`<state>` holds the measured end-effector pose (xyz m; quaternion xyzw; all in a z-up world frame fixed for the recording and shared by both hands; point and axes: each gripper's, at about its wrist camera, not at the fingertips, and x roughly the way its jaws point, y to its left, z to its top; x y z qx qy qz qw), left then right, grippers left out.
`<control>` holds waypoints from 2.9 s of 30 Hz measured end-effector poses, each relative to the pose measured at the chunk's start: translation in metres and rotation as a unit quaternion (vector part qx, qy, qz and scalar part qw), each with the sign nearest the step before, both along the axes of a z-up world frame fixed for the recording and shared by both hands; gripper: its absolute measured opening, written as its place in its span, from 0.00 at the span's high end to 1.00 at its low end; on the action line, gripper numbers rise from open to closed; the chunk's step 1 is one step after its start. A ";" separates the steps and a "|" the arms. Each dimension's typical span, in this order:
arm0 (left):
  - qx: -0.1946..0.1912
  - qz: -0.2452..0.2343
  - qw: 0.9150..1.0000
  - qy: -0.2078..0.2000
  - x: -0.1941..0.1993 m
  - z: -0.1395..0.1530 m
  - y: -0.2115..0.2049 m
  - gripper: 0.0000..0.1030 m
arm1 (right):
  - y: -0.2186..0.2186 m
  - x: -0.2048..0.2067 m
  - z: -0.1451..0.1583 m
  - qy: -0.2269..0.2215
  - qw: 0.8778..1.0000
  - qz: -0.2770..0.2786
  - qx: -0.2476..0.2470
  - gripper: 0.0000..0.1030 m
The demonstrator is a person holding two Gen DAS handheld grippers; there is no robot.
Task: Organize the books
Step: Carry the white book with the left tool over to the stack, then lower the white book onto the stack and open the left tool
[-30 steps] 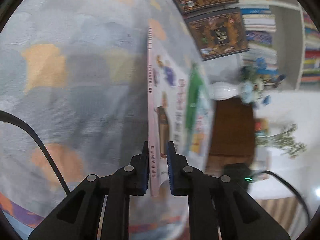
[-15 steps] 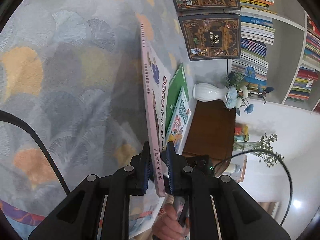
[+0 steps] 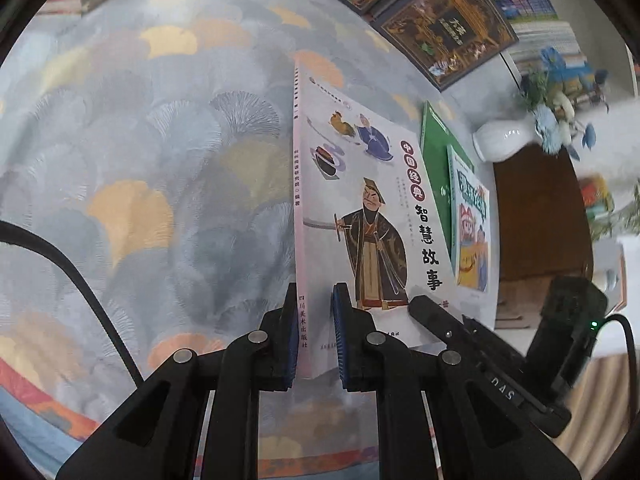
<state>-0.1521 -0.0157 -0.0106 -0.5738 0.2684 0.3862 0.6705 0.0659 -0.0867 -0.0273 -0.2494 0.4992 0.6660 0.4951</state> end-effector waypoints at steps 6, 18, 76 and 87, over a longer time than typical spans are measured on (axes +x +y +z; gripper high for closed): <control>0.031 -0.024 0.999 0.008 -0.004 0.012 -0.007 0.89 | -0.016 -0.019 0.010 -0.054 0.998 0.033 0.029 0.72; 0.089 -0.082 0.993 -0.003 -0.024 0.050 0.004 0.89 | -0.025 -0.074 0.053 -0.125 0.987 0.044 0.090 0.72; 0.104 0.144 0.982 -0.057 -0.391 0.021 0.243 0.87 | 0.287 -0.414 0.052 -0.073 0.991 0.094 0.066 0.69; 0.125 0.133 0.983 -0.009 -0.382 0.052 0.204 0.84 | 0.247 -0.382 0.054 -0.040 0.994 0.097 0.029 0.65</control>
